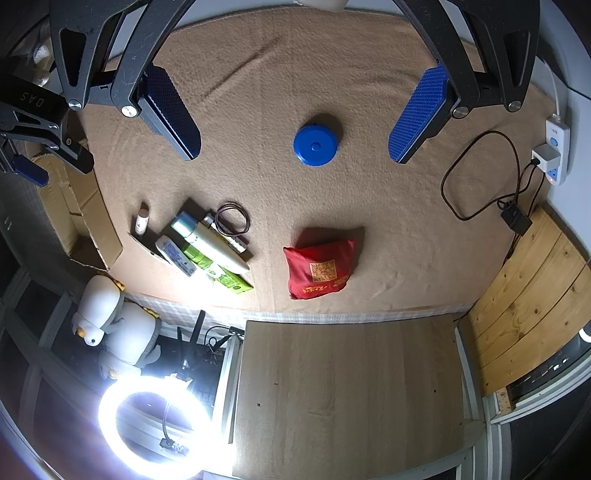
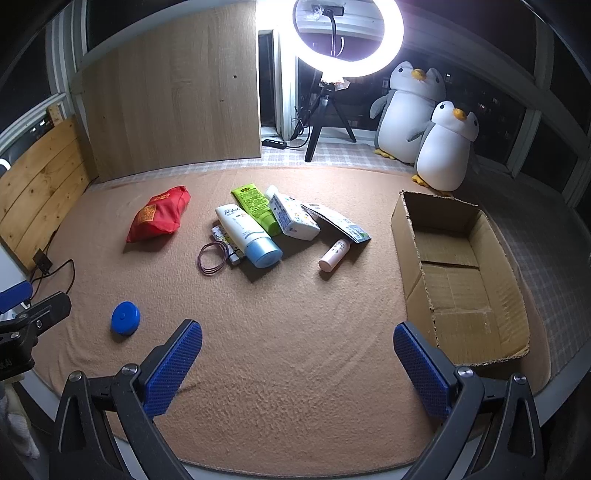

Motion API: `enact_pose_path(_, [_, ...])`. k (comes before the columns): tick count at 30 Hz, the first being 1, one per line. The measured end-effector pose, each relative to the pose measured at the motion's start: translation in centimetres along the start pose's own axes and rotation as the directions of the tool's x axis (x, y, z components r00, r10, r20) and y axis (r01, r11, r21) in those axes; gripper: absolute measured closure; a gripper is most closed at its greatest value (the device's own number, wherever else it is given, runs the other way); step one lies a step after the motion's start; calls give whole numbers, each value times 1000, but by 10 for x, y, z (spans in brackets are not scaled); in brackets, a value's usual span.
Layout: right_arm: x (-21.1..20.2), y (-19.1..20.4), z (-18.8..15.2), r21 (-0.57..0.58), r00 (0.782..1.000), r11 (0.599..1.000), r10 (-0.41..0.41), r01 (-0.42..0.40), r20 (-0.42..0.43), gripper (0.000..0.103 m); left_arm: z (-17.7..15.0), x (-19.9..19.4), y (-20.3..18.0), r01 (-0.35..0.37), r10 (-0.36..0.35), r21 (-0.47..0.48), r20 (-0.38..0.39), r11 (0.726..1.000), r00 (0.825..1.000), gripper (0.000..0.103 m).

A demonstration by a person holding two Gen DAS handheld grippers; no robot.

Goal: Organize objects

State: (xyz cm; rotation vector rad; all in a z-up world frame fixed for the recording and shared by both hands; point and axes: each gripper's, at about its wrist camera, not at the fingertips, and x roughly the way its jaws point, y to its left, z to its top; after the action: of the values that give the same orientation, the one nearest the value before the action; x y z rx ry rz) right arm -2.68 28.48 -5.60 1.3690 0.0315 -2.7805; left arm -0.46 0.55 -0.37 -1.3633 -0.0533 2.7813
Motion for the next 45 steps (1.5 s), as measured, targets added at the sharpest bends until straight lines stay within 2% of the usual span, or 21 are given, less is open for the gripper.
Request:
enact_pose_path(17, [11,-1,4,8,1000,1000,-5,5,-21,0,1,21,1,-5,6,10,-35,1000,999,0])
enact_pose_path(30, [24,-4,0,9,998,1000,-7,7,-64,0,-9,69,18,-18,17,-3,-124,1000,992,0])
enact_pose_path(35, [27,-5,-1,7,997,1000,-7,7,-79,0,-18,94,27,20,-20,-2,-178,1000,984,1])
enact_pose_path(39, [27,-7,-2,8,997,1000,-10,10,-81,0,-23,110,26,20,-16,17,-200,1000,980,5])
enact_pose_path(45, [27,-10,-3,10,996,1000,-17,18,-83,0,-25,134,29,37,-35,1,-256,999,966,18])
